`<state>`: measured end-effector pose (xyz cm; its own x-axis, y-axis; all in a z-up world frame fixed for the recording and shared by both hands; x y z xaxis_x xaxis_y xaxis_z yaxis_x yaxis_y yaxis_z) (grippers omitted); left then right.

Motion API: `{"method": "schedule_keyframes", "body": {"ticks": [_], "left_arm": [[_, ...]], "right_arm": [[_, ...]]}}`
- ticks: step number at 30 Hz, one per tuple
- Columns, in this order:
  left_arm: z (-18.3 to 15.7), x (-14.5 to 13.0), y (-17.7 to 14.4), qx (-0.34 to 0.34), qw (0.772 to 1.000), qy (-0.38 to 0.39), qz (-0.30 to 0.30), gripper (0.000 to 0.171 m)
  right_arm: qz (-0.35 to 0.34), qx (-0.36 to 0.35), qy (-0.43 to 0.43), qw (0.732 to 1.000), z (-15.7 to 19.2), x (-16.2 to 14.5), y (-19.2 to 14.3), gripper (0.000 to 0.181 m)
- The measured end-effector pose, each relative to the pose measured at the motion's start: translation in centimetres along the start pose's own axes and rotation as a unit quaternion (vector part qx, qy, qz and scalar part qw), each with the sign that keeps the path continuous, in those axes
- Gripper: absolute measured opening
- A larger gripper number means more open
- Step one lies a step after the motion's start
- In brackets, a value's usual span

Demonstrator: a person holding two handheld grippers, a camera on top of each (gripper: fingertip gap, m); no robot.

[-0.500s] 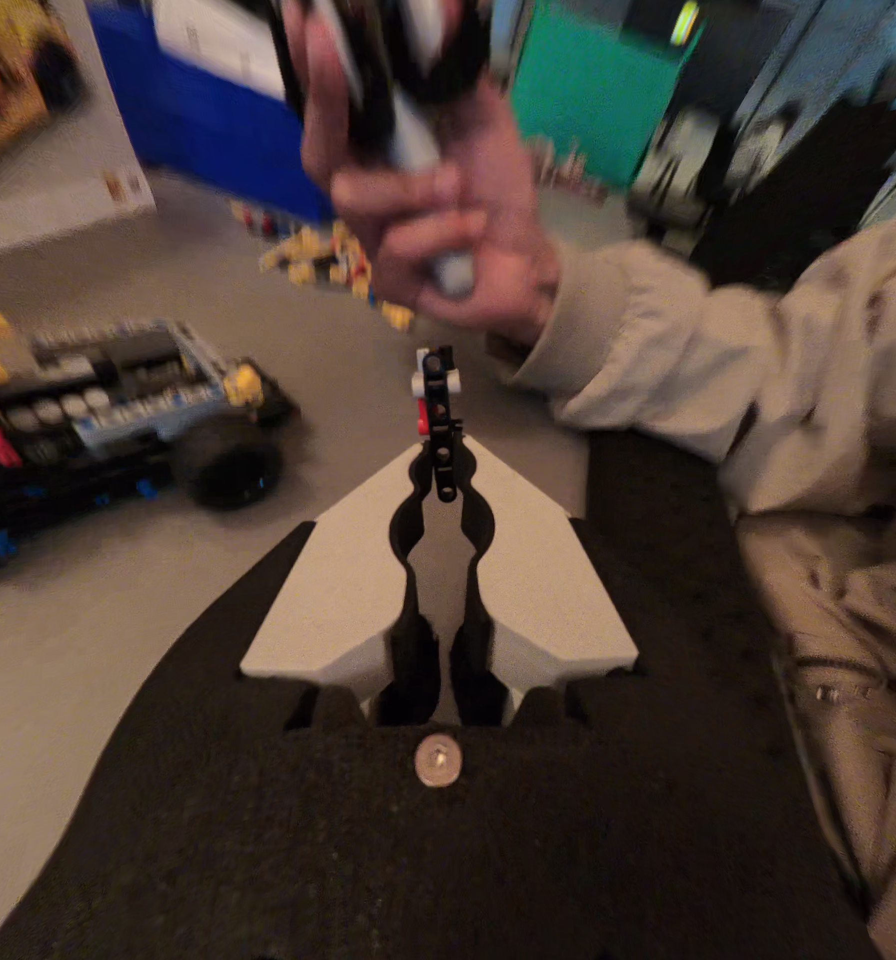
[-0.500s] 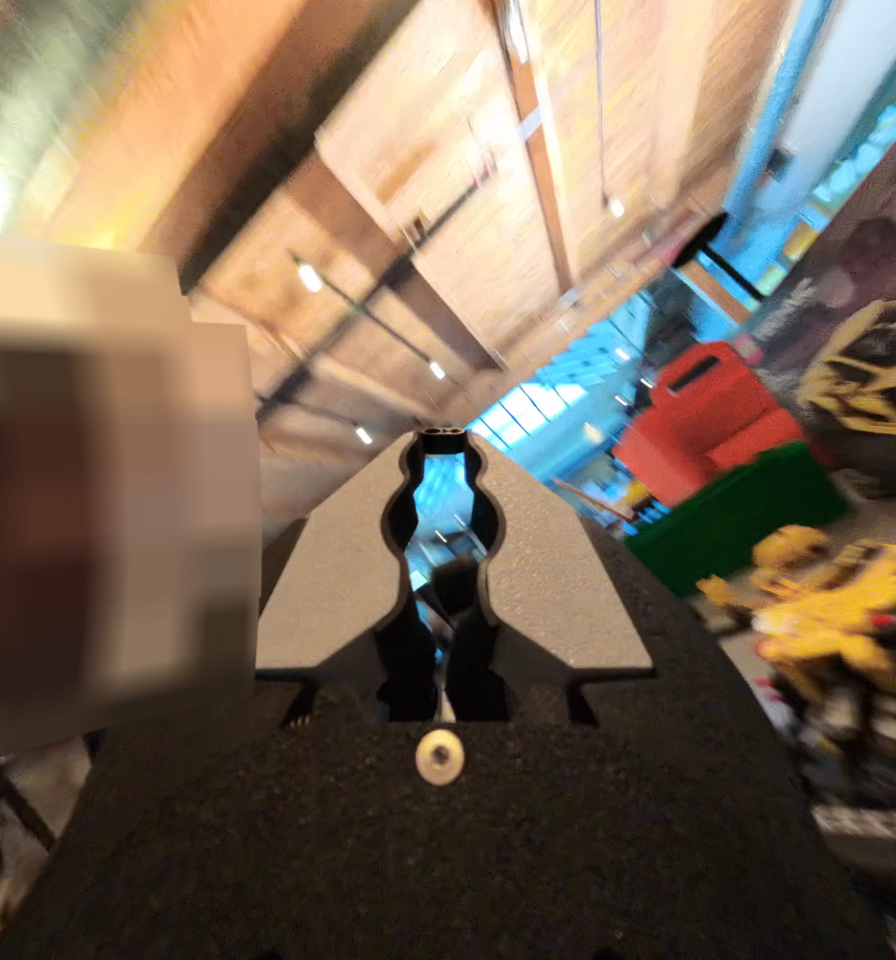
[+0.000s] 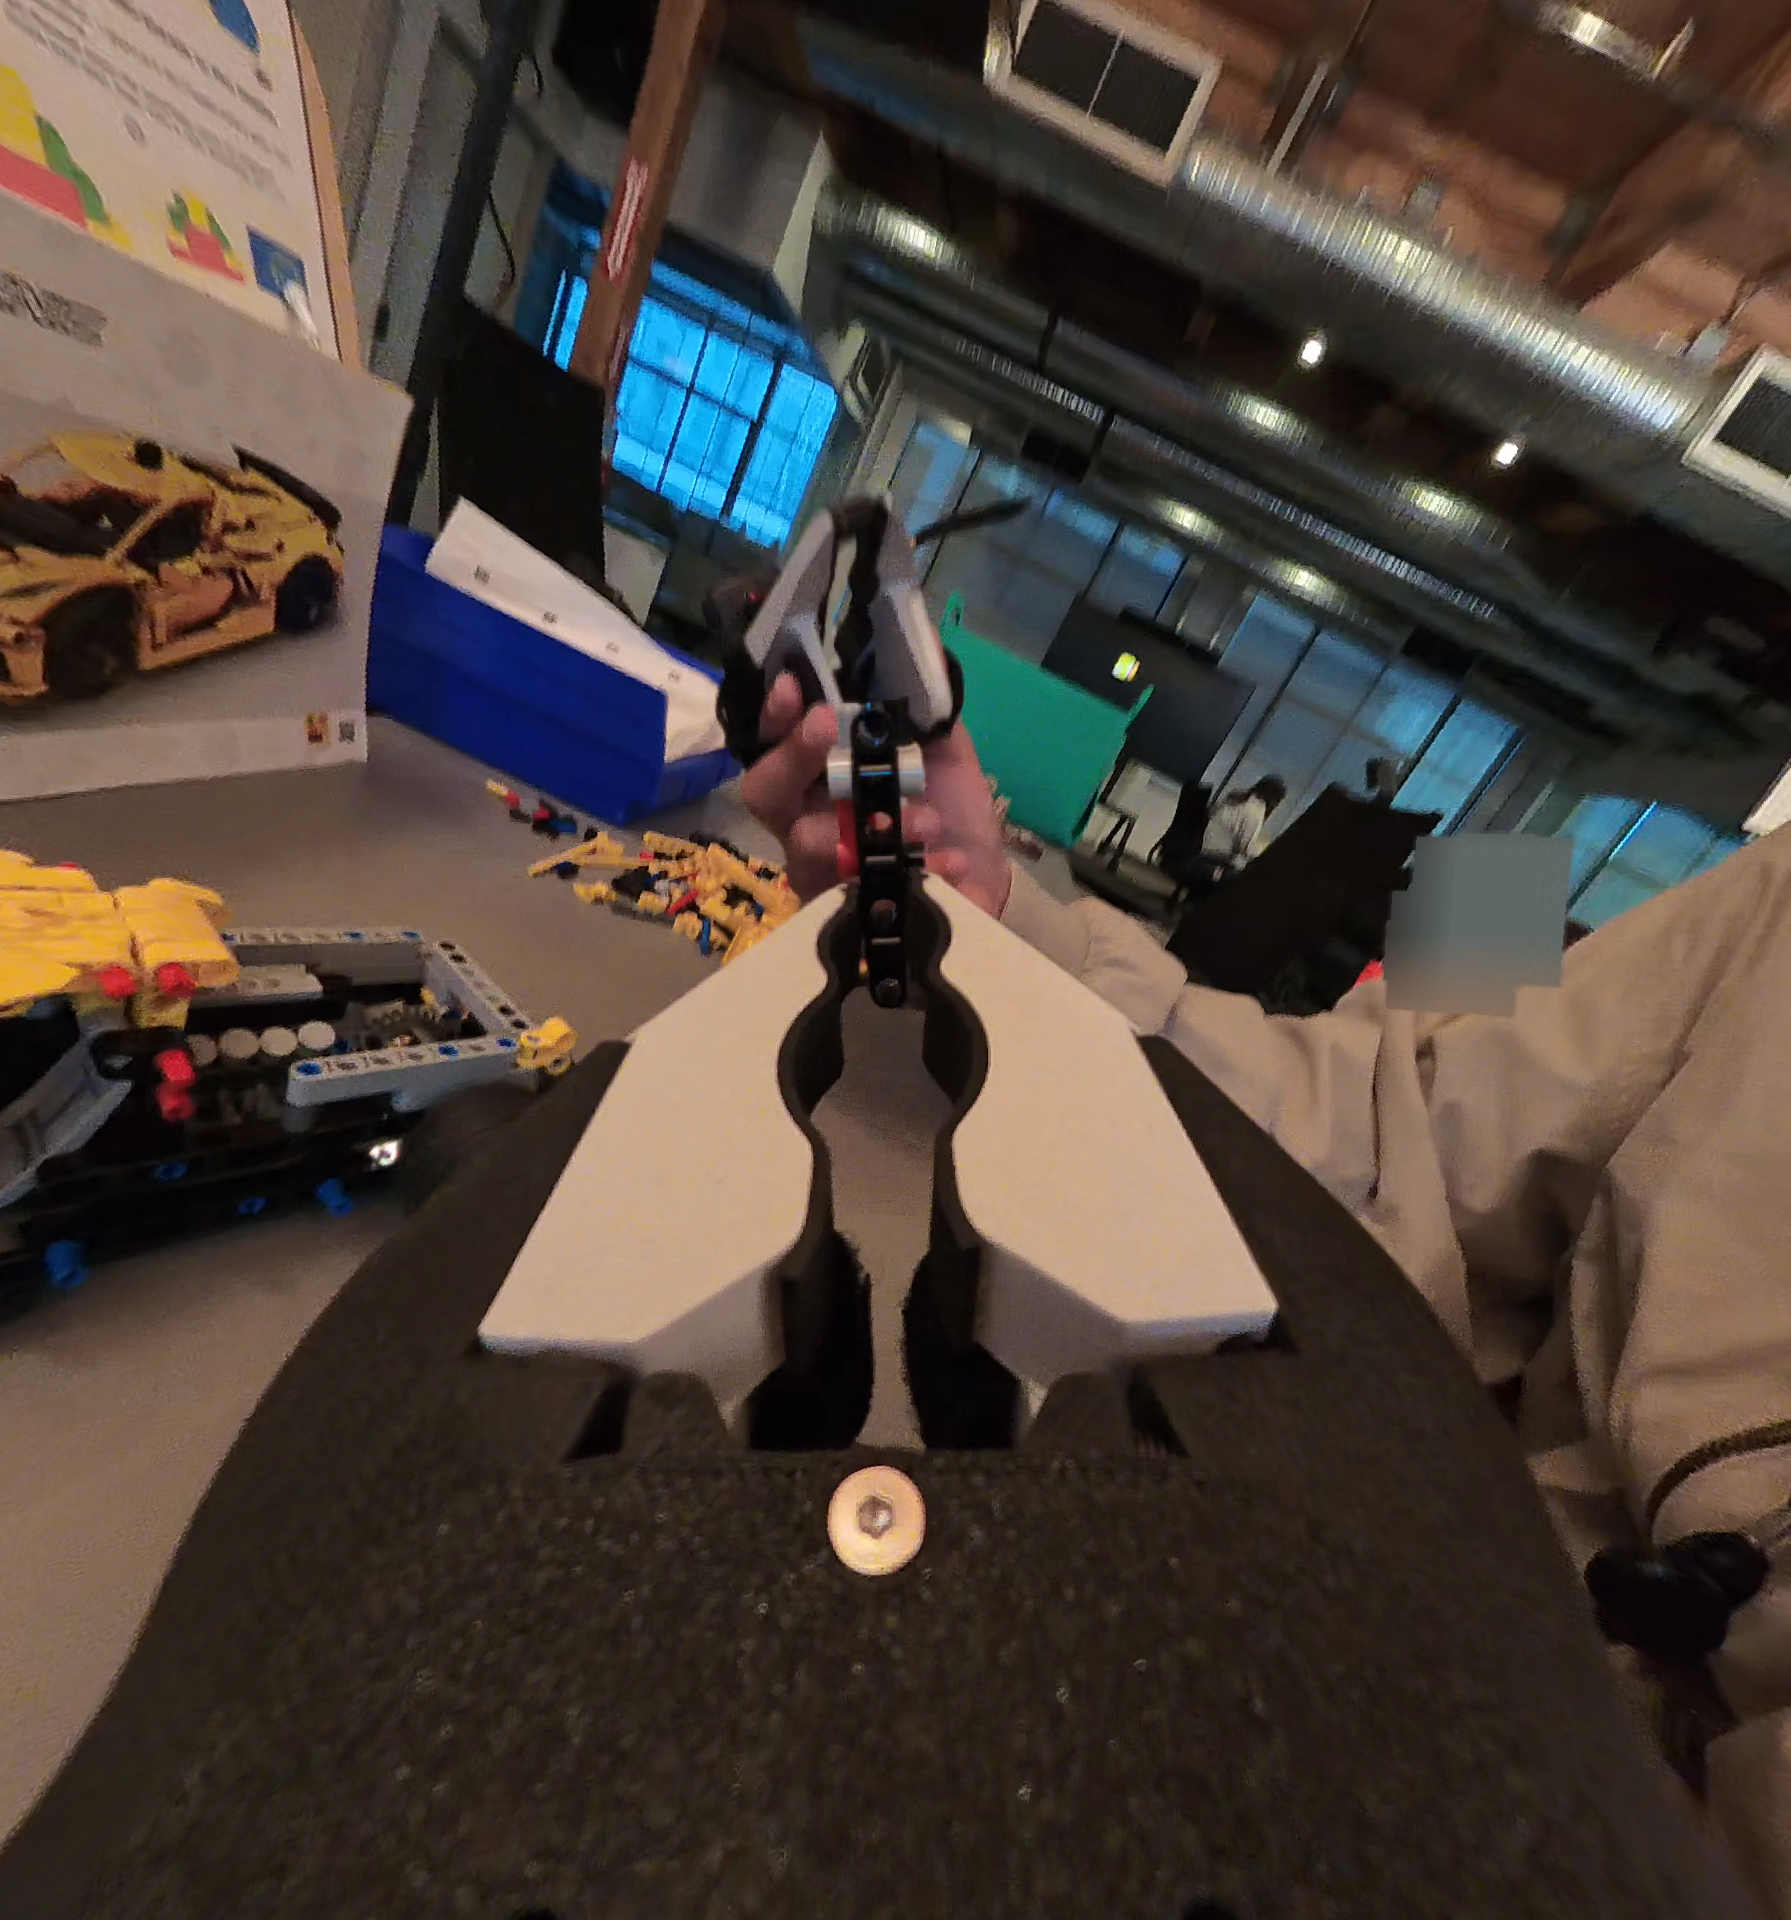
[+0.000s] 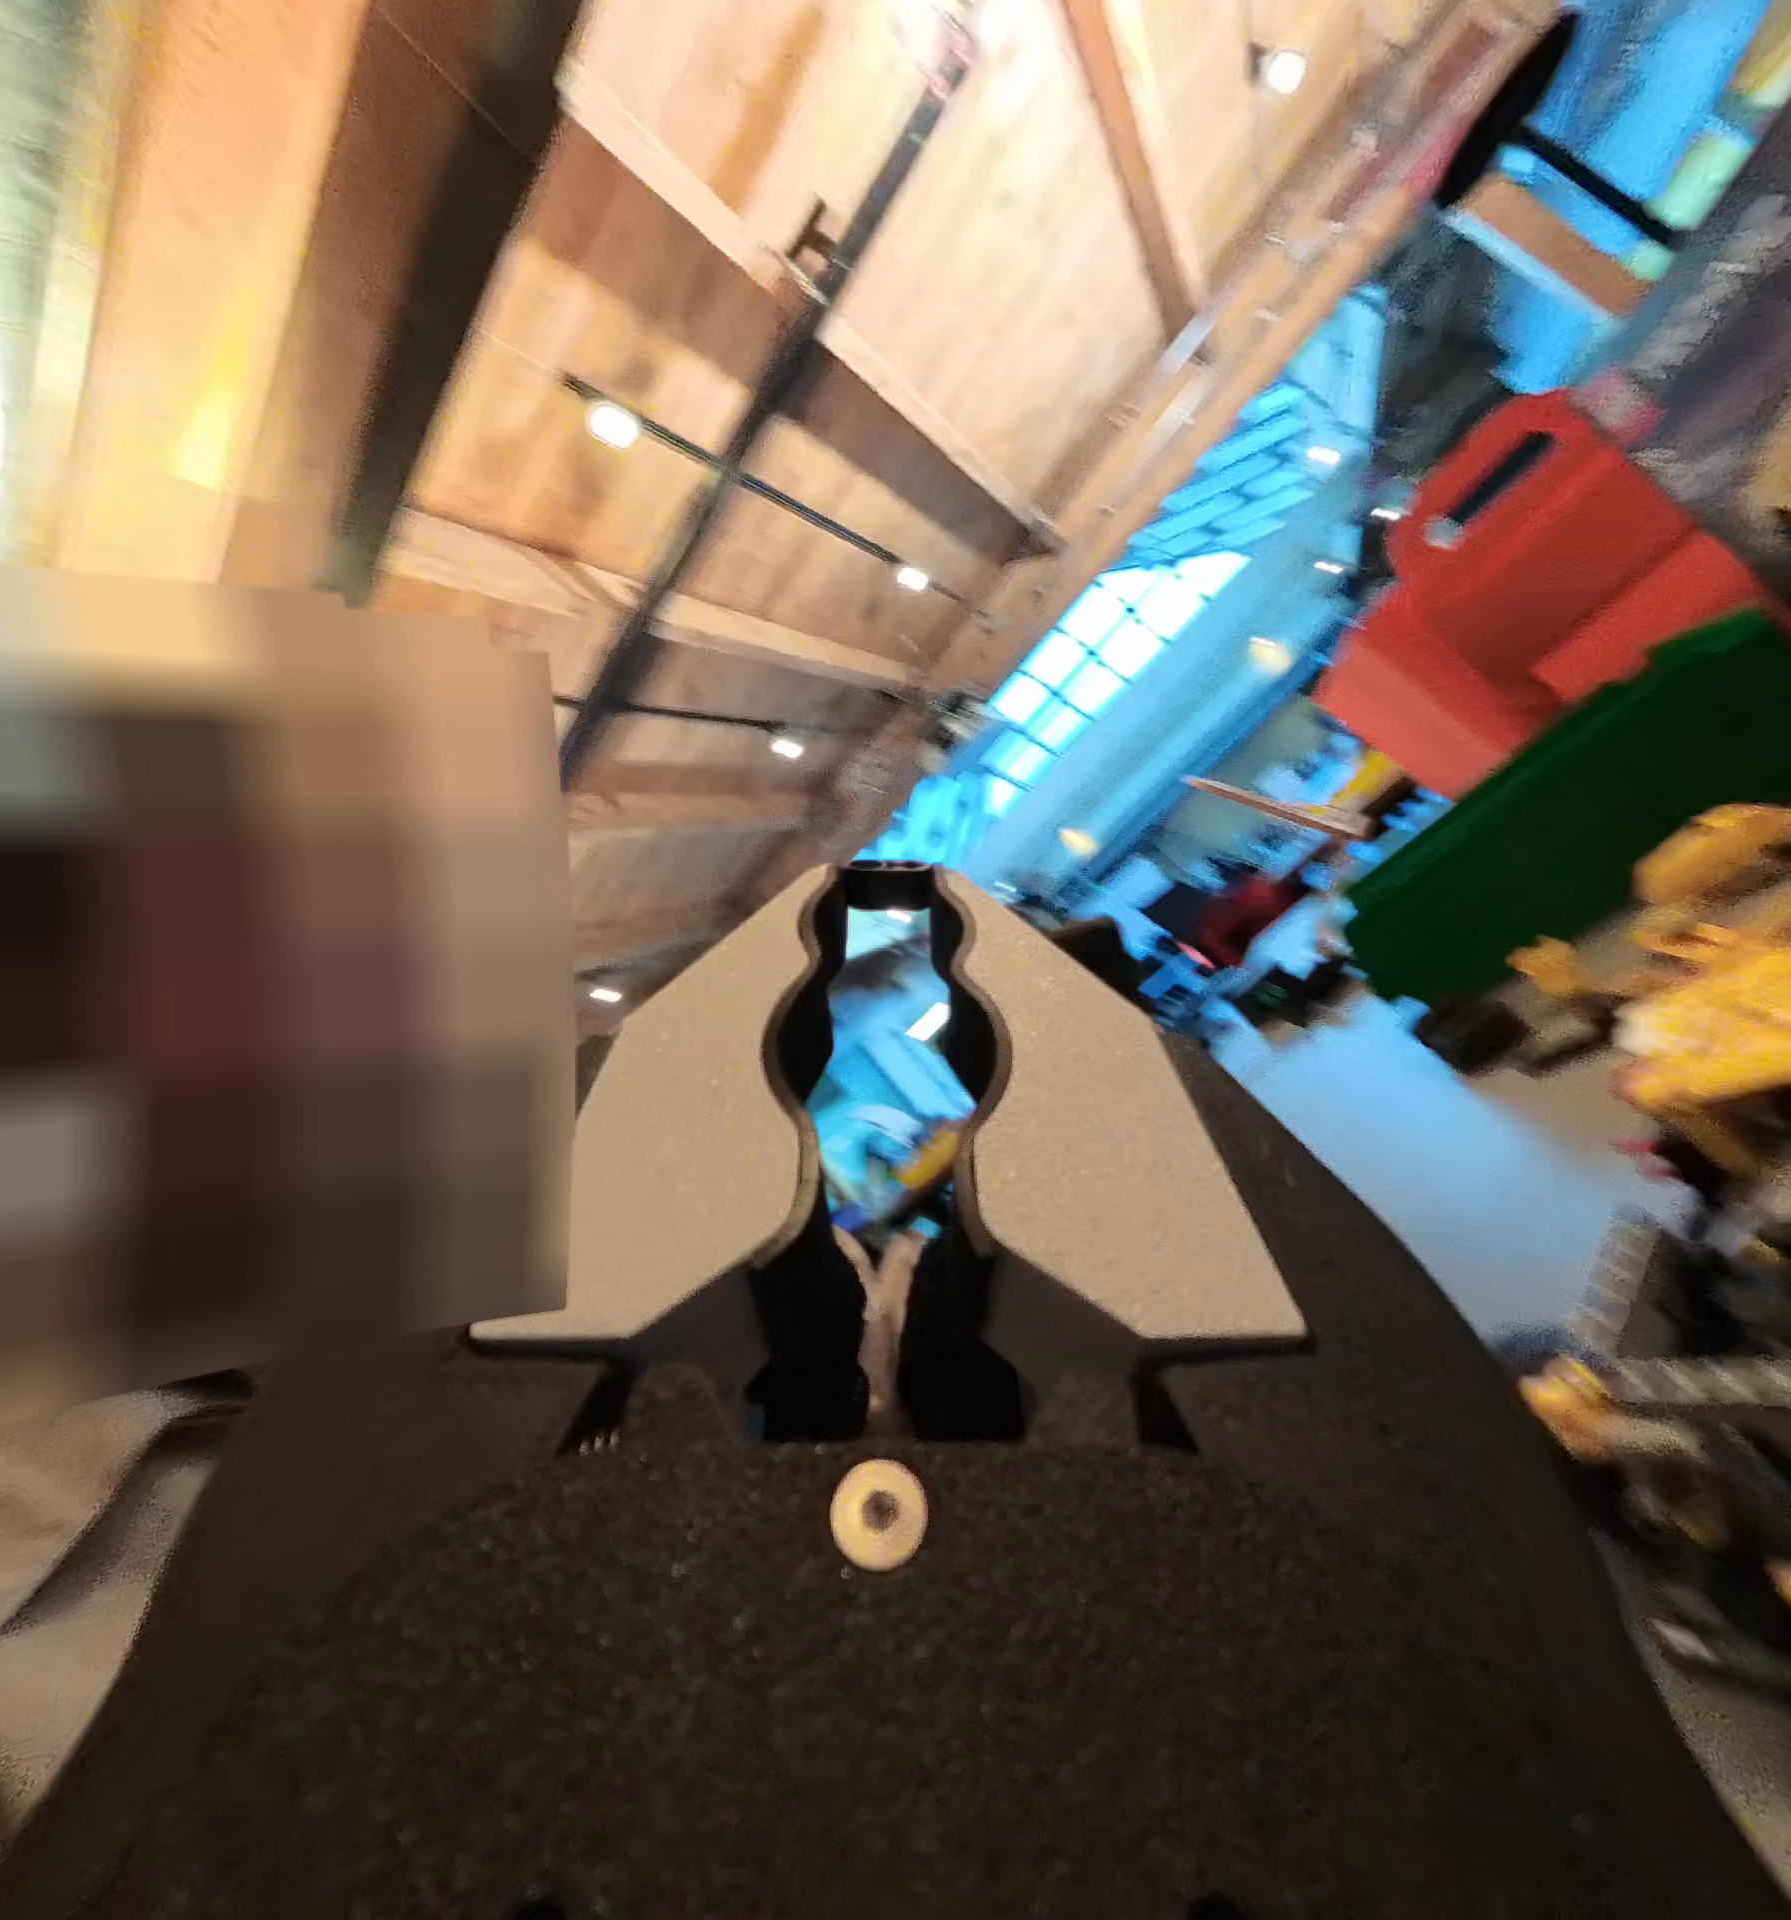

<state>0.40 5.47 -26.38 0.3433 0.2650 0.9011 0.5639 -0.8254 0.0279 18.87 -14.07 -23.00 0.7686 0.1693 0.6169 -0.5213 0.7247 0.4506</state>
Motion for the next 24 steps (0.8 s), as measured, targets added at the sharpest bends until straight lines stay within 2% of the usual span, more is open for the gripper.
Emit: {"method": "schedule_keyframes", "body": {"ticks": [1, 2, 3, 4, 5, 6, 7, 9, 11, 12, 13, 14, 16, 17, 19, 22, 24], "left_arm": [[0.0, 0.3, -0.3, -0.01, 1.0, -0.006, -0.014, 0.006], [-0.1, 0.5, -0.6, -0.021, 0.999, -0.01, -0.026, 0.006], [-0.1, 0.6, -0.7, -0.024, 0.999, -0.013, -0.033, 0.006], [-0.2, 0.7, -0.8, -0.021, 0.999, -0.01, -0.034, 0.006], [-0.3, 0.7, -0.8, -0.022, 0.999, -0.006, -0.033, 0.006], [-0.4, 0.7, -0.8, -0.023, 0.999, -0.004, -0.033, 0.006], [-0.5, 0.7, -0.8, -0.02, 0.999, 0.0, -0.033, 0.006], [-0.8, 0.8, -0.7, -0.023, 0.999, 0.007, -0.03, 0.006], [-1.0, 0.7, -0.5, -0.016, 0.999, 0.014, -0.026, 0.006], [-0.9, 0.7, -0.5, 0.01, 0.999, 0.026, -0.021, 0.006], [-0.7, 0.6, -0.4, 0.056, 0.997, 0.049, -0.015, 0.006], [-0.3, 0.4, -0.4, 0.117, 0.99, 0.076, -0.005, 0.006], [0.4, 0.1, -0.4, 0.233, 0.963, 0.136, 0.022, 0.006], [0.4, 0.0, -0.3, 0.265, 0.95, 0.162, 0.037, 0.006], [0.4, -0.4, 0.0, 0.305, 0.929, 0.203, 0.057, 0.006], [0.2, -1.0, 0.7, 0.315, 0.915, 0.239, 0.086, 0.006], [0.0, -1.1, 1.0, 0.314, 0.911, 0.251, 0.093, 0.006]], "right_arm": [[0.02, -0.068, -0.007, 0.997, 0.1, 0.1, -0.5, 0.013], [0.059, -0.185, -0.02, 0.981, -0.1, 0.0, -1.7, 0.013], [0.106, -0.345, -0.039, 0.932, -0.6, -0.3, -3.7, 0.013], [0.148, -0.507, -0.062, 0.847, -0.7, -0.5, -6.5, 0.013], [0.183, -0.624, -0.081, 0.755, -0.2, -0.8, -9.2, 0.013], [0.211, -0.686, -0.088, 0.691, 0.4, -1.2, -11.2, 0.014], [0.232, -0.715, -0.084, 0.654, 0.9, -1.6, -12.5, 0.014], [0.259, -0.728, -0.087, 0.628, 1.1, -2.2, -13.9, 0.028], [0.286, -0.736, -0.105, 0.605, 0.8, -2.5, -13.9, 0.039], [0.294, -0.722, -0.135, 0.611, 0.7, -2.4, -12.6, 0.039], [0.294, -0.694, -0.176, 0.633, 0.5, -2.4, -10.4, 0.039], [0.286, -0.655, -0.209, 0.668, 0.1, -2.5, -7.6, 0.036], [0.238, -0.549, -0.25, 0.761, -0.6, -2.9, -1.1, 0.03], [0.197, -0.493, -0.264, 0.805, -0.8, -3.3, 1.9, 0.028], [0.131, -0.397, -0.275, 0.866, -1.4, -4.6, 6.4, 0.027], [0.084, -0.328, -0.259, 0.904, -2.7, -6.2, 9.1, 0.023], [0.104, -0.308, -0.239, 0.915, -3.0, -6.4, 9.7, 0.022]]}}
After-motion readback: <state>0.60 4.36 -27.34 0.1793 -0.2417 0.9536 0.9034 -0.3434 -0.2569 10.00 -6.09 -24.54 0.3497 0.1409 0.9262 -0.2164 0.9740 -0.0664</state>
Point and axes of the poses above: each gripper's, where its closed fingertips meet, y out along the fingers, x out of its top, z = x × y across the jaws, the point moved 8 cm from there along -y, back along the fingers, and after that the axes turned 11 degrees about z, right-handed, at the moved point
